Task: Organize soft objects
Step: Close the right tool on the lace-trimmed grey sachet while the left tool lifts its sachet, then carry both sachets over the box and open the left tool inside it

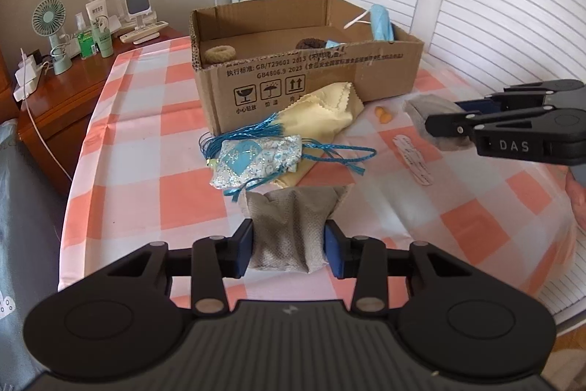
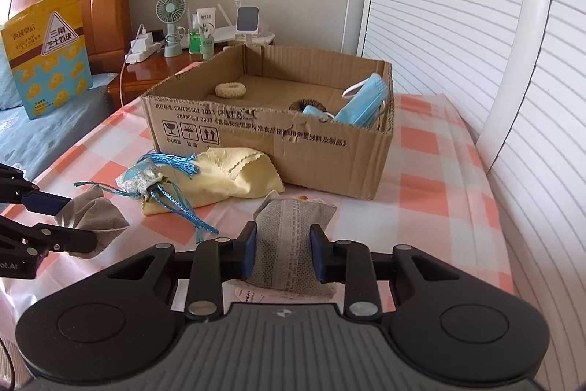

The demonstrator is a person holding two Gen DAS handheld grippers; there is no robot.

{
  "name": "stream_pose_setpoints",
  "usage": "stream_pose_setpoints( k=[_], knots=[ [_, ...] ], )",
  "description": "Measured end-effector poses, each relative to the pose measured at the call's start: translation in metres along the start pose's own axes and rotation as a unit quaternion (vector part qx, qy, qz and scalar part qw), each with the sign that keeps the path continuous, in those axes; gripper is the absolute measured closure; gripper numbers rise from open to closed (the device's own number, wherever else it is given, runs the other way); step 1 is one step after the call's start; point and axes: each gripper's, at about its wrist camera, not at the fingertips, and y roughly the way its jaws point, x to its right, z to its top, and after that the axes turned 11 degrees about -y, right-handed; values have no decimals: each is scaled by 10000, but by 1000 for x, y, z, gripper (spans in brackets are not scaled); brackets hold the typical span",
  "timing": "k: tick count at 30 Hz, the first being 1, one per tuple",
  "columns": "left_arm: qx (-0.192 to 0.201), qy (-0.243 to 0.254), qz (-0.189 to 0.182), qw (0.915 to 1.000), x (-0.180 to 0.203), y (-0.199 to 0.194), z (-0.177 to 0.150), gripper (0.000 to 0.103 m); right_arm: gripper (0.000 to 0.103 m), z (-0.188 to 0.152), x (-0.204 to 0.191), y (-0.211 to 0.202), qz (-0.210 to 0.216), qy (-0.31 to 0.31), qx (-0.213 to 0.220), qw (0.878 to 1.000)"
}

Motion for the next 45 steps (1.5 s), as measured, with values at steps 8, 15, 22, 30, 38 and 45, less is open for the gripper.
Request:
stream_pose_setpoints(
  k=[8, 15, 22, 30, 38, 45],
  knots=[
    [156, 263, -147, 9994, 7, -28, 21, 64, 69, 6, 10, -25, 5, -188, 153, 9997],
    [425, 359, -154, 9983, 13, -27, 68, 64, 69, 17, 13, -37, 59, -328, 344, 9989],
    [695, 585, -90, 9958, 23, 7, 137, 64, 69, 32, 22, -34, -6, -369, 451, 9983],
    [1068, 308, 255, 9935, 28, 66, 185, 8, 69, 44, 25, -26, -109, -391, 432, 9982],
    [938, 194, 382, 9947, 13, 43, 152, 7, 69, 52, 26, -19, -69, -417, 423, 9982],
    [1340, 43, 533, 9895, 7, -9, 95, 1, 69, 73, 26, -7, -3, -465, 477, 9978]
  ],
)
